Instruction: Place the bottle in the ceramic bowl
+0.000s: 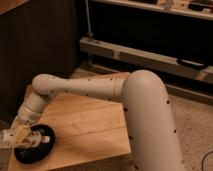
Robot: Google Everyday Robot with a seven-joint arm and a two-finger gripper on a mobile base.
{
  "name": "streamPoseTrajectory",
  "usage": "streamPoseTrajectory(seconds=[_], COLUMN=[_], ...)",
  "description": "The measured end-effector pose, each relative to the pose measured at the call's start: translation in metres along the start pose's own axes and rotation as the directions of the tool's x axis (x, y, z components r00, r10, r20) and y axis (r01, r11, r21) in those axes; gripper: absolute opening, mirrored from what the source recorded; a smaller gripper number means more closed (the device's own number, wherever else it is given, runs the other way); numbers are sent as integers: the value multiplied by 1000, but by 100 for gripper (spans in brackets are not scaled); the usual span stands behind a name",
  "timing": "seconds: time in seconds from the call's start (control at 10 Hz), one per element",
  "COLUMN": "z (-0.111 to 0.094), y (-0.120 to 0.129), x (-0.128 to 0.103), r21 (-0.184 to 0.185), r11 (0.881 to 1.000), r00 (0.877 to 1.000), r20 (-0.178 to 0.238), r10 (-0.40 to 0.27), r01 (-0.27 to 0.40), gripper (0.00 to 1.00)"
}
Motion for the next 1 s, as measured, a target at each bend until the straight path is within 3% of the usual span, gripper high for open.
streamPoseTrajectory(seconds=[1.0], z=[13], y=[-1], x=[26], r21=[-52], r11=[998], r00=[999], r20=[-23], r10=[44], r01=[-45], gripper=[9])
